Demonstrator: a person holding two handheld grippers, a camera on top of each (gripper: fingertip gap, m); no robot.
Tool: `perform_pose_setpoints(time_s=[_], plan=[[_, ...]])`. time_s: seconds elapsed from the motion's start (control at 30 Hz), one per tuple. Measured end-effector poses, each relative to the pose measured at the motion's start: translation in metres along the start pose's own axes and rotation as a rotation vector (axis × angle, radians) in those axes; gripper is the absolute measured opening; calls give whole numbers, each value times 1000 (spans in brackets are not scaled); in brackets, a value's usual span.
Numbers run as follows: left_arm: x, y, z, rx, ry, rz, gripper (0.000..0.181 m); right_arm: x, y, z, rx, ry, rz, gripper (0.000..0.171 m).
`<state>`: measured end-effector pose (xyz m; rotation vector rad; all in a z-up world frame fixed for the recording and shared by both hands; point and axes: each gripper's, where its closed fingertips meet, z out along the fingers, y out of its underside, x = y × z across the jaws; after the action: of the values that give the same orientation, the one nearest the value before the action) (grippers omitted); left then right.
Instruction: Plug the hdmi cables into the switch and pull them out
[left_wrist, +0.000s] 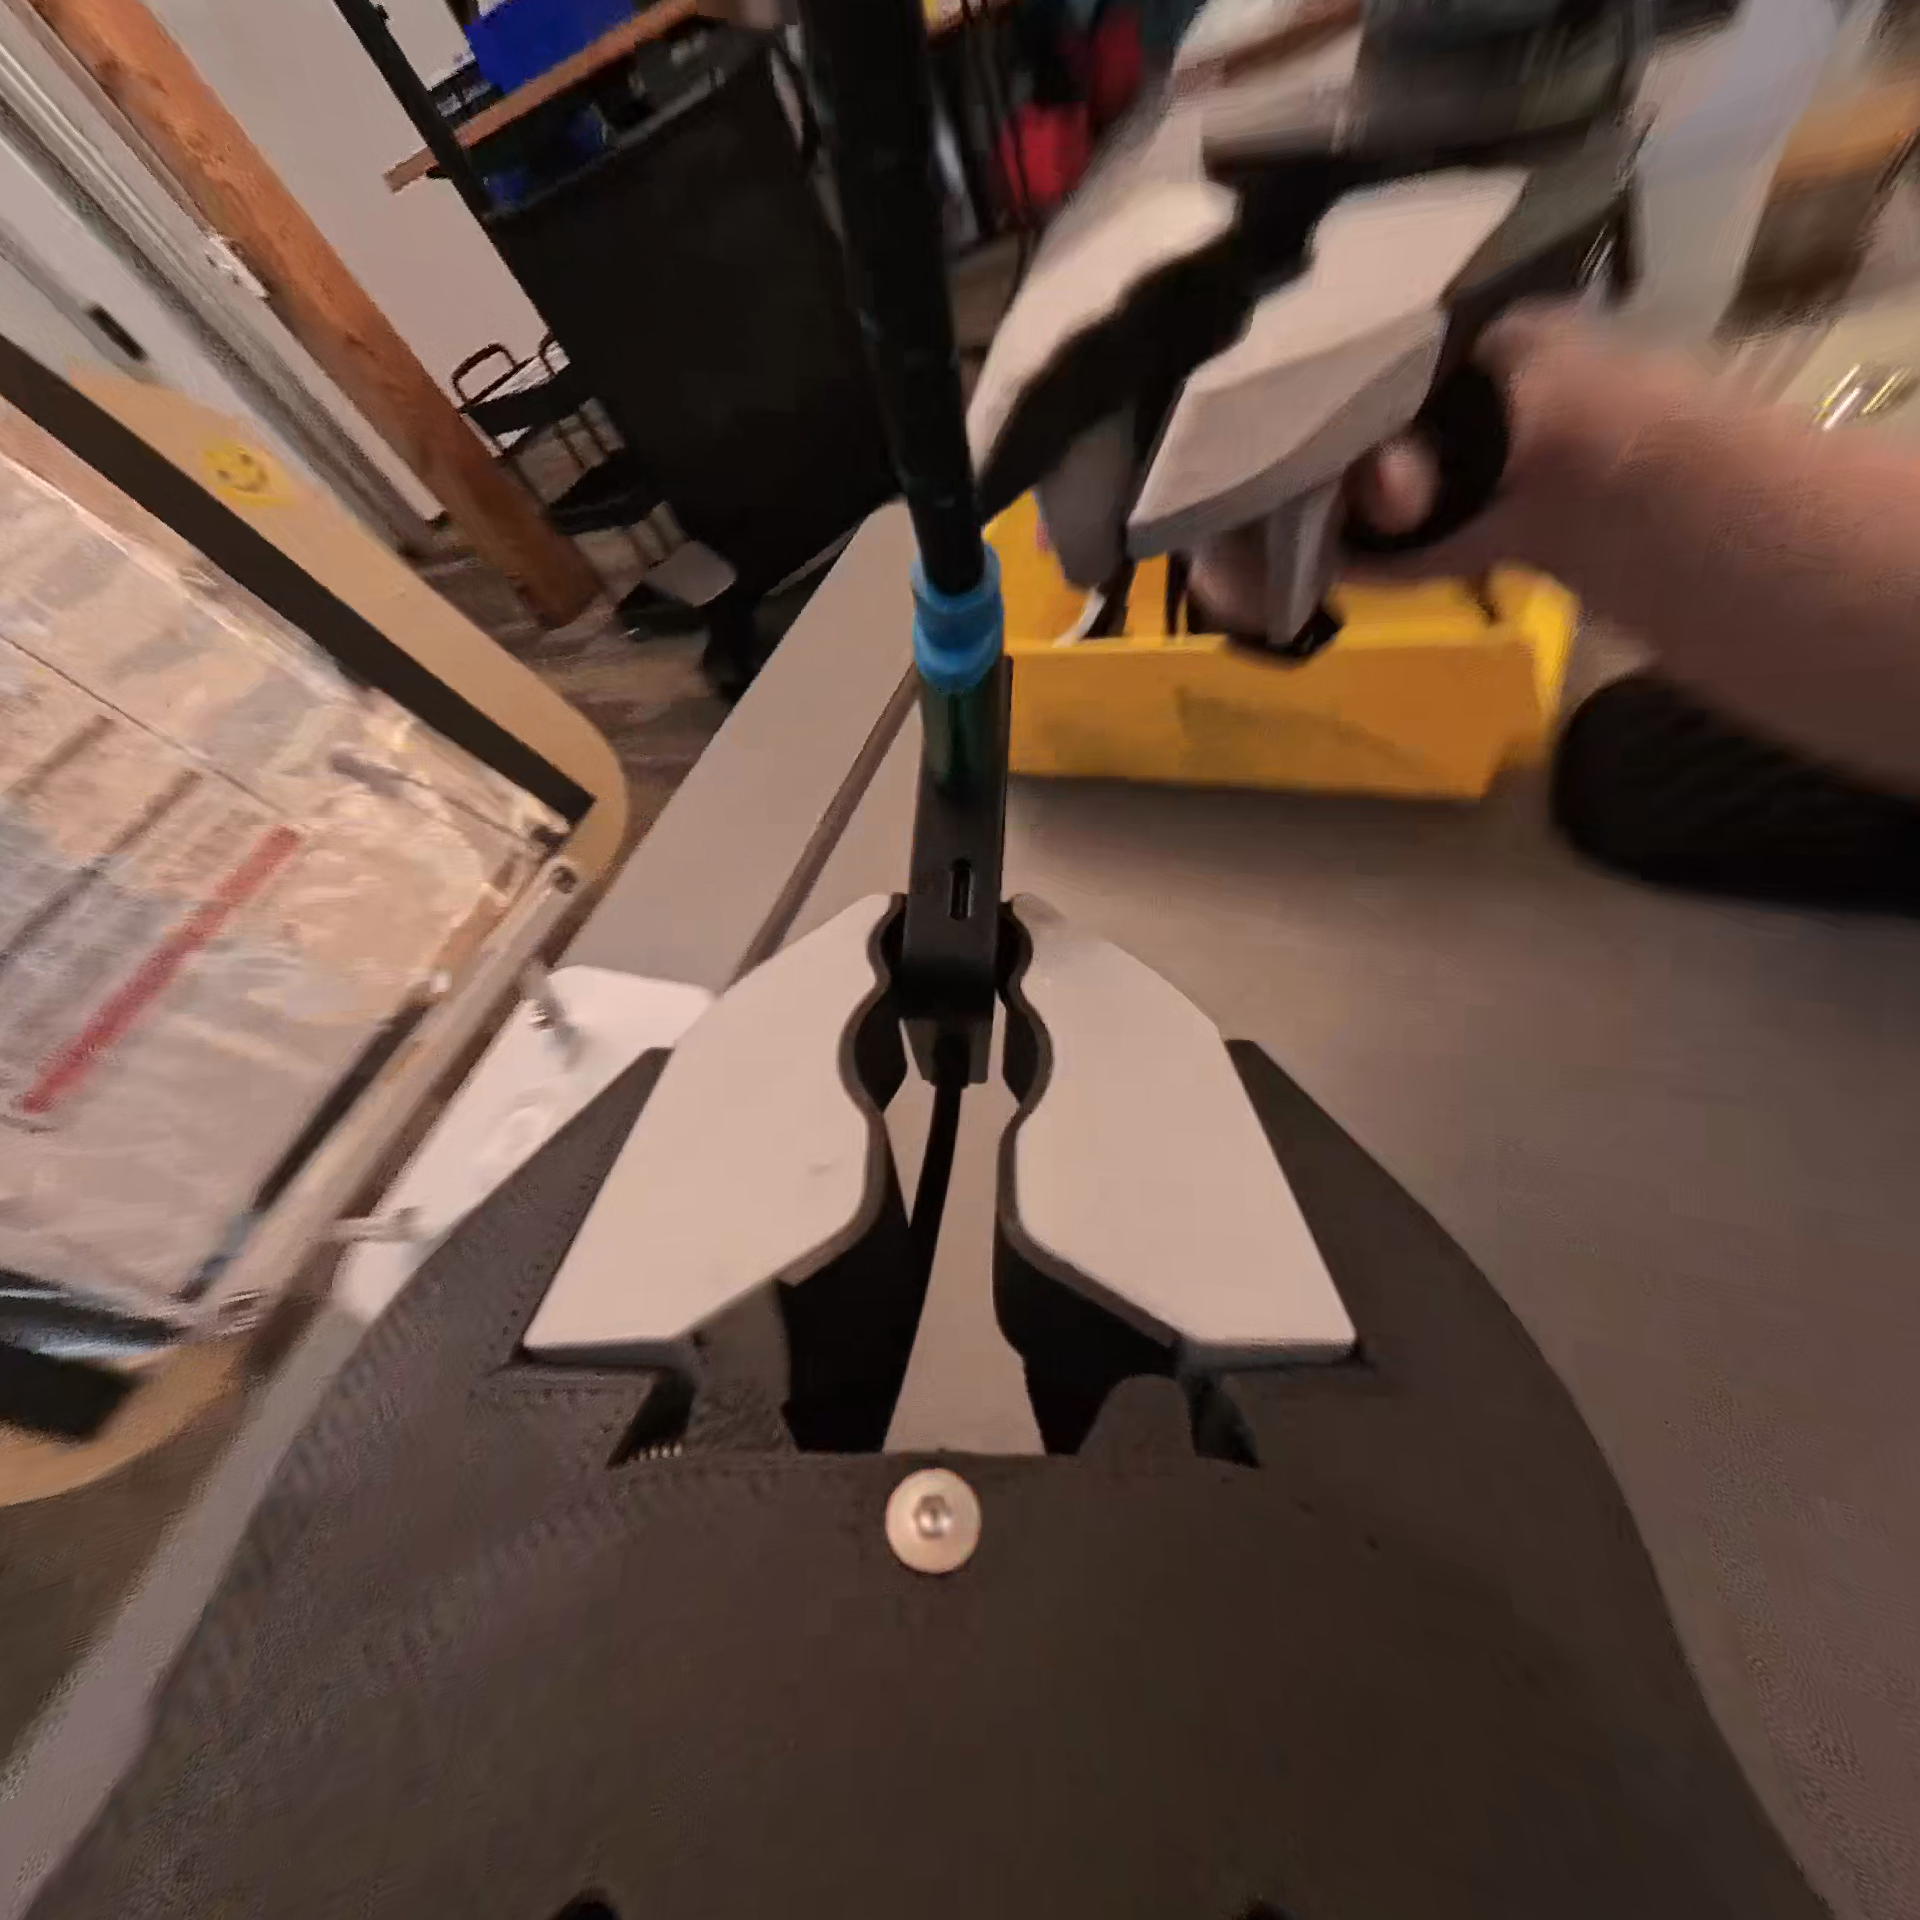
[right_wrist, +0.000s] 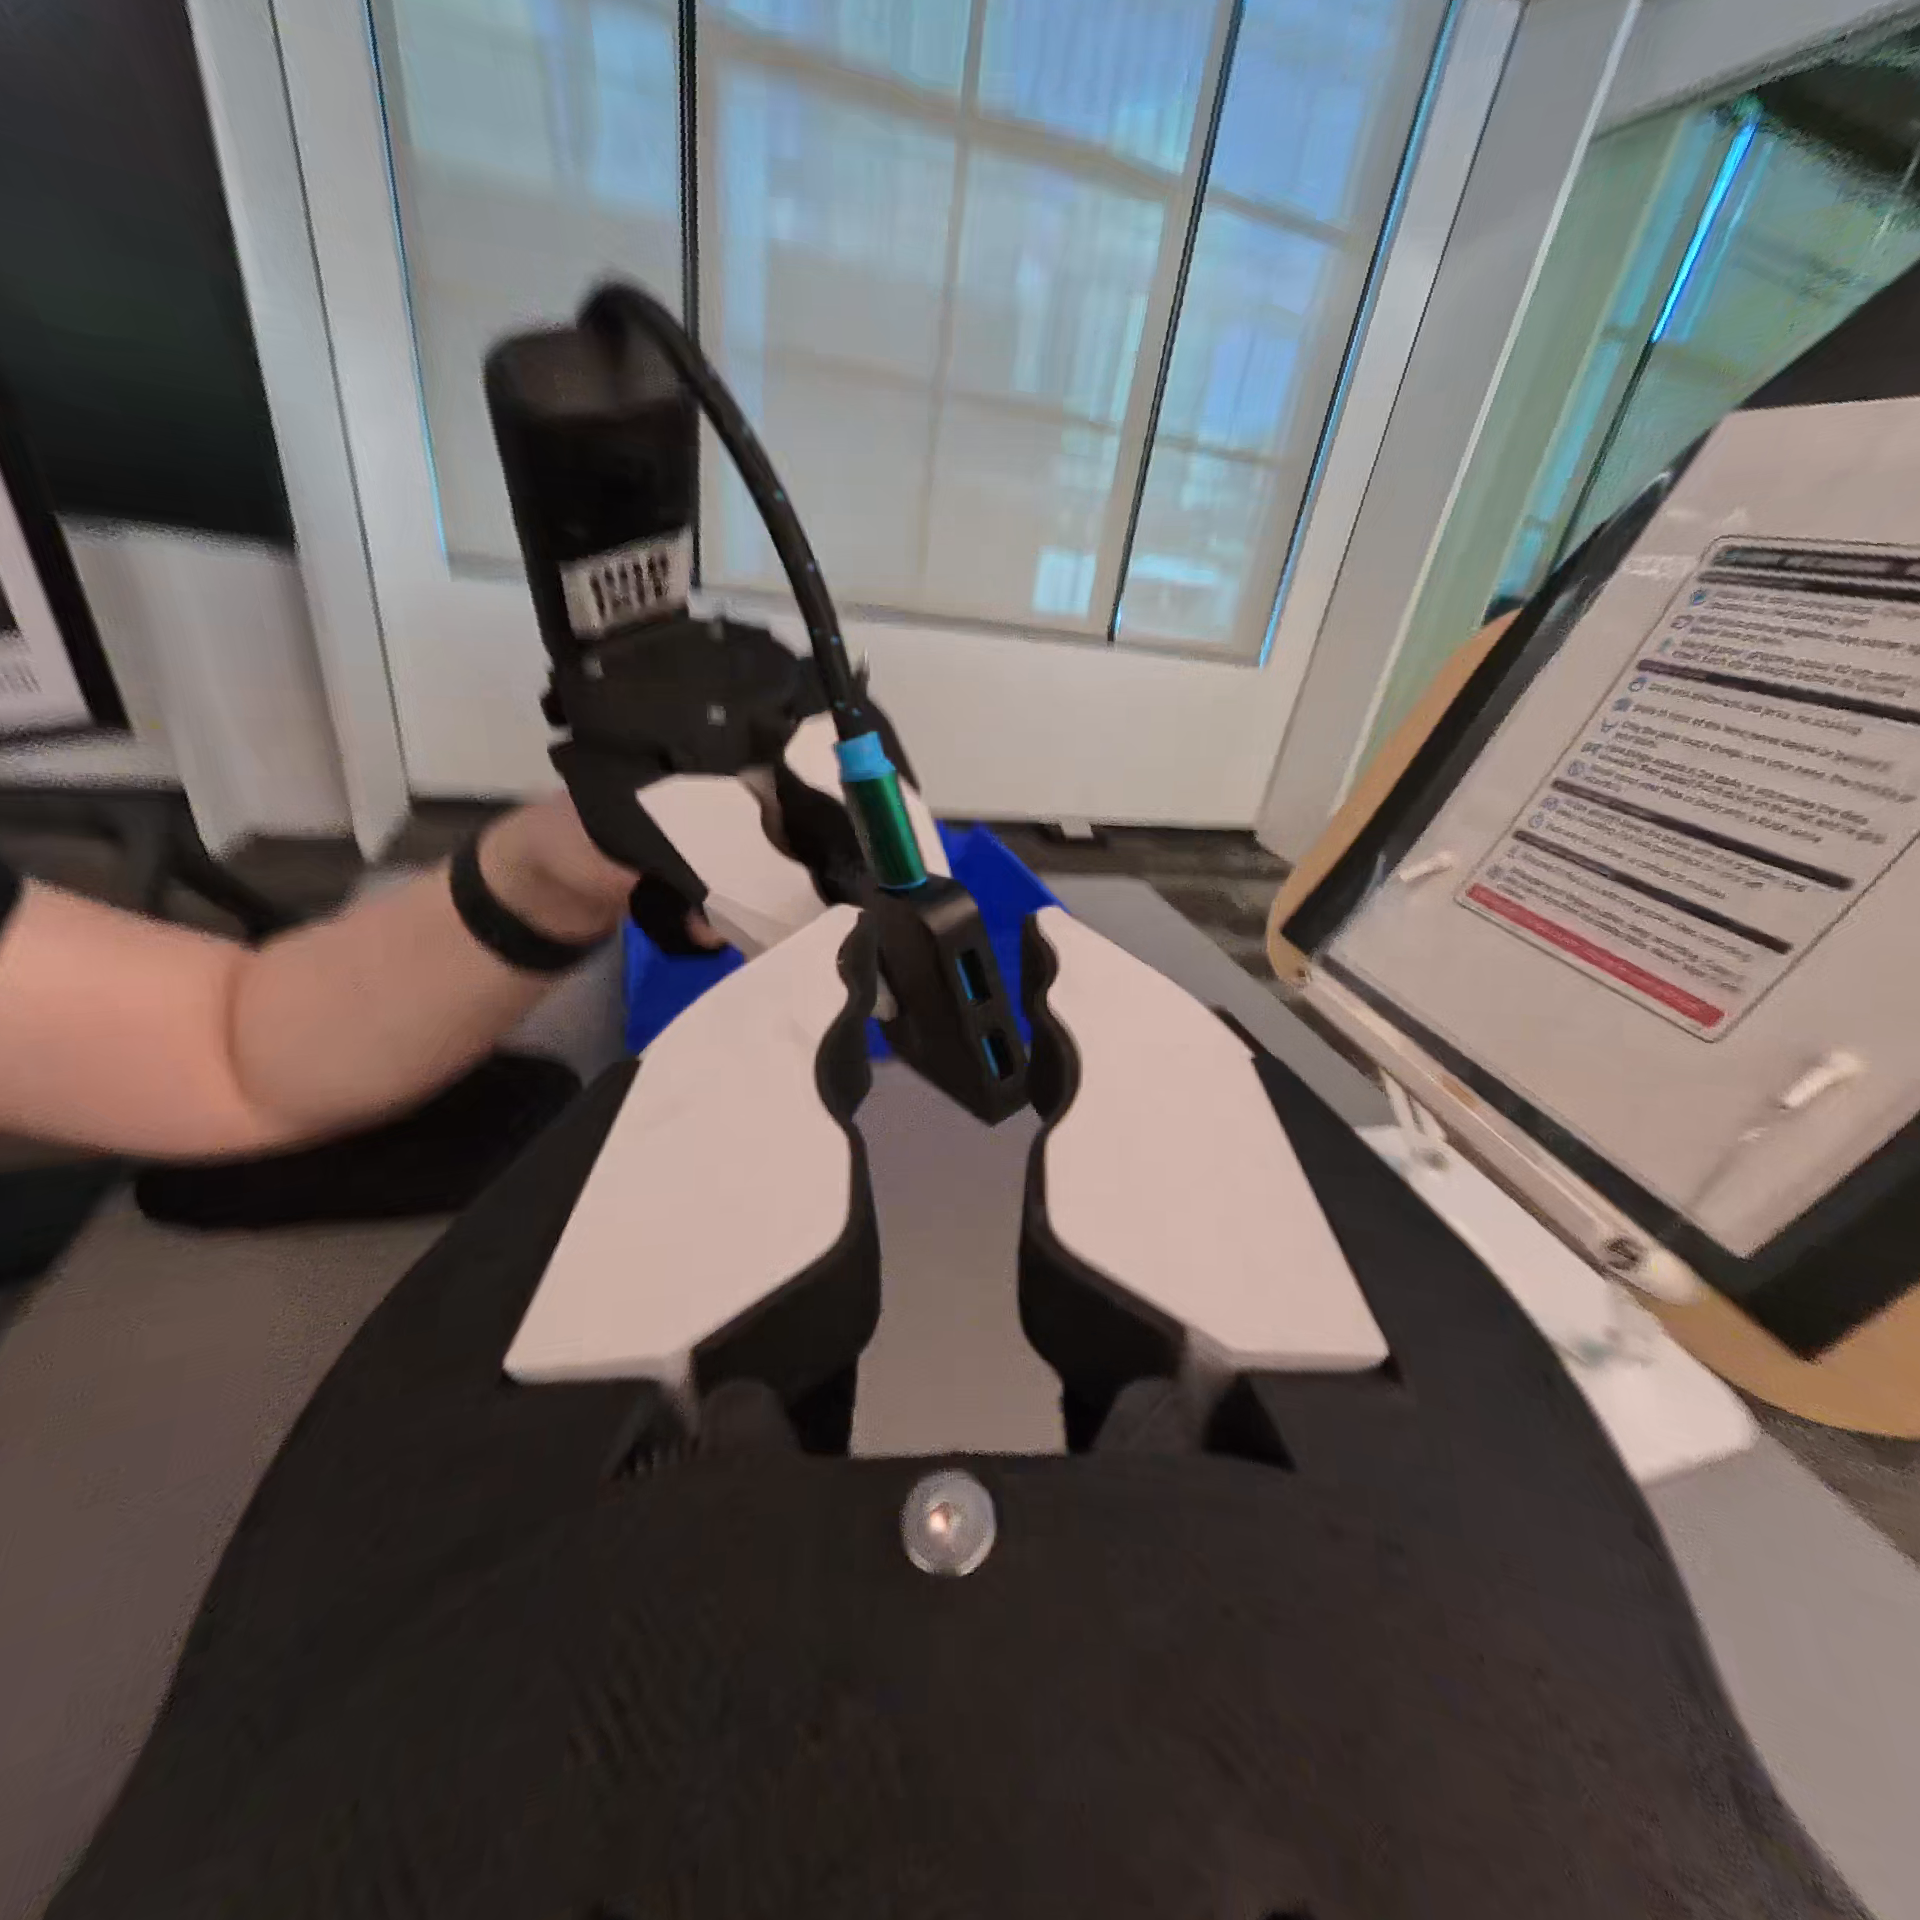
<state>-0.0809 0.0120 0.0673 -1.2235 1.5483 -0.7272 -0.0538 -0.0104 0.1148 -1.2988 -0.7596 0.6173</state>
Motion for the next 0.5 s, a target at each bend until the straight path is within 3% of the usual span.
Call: perform_pose_setpoints(time_s=[0.13,0.23,0.37,0.5], plan=[[-2,18,5,-188,-133,252,14,-15,25,2,-314,33,-244,46],[9,23,11,-249,-136,377,14,-22,49,7,-492,47,-395,53],[26,23,16,-269,-85,431,14,-19,66,16,-584,92,-524,45],[30,31,16,-335,-92,540,14,-28,81,16,-656,17,-563,25]])
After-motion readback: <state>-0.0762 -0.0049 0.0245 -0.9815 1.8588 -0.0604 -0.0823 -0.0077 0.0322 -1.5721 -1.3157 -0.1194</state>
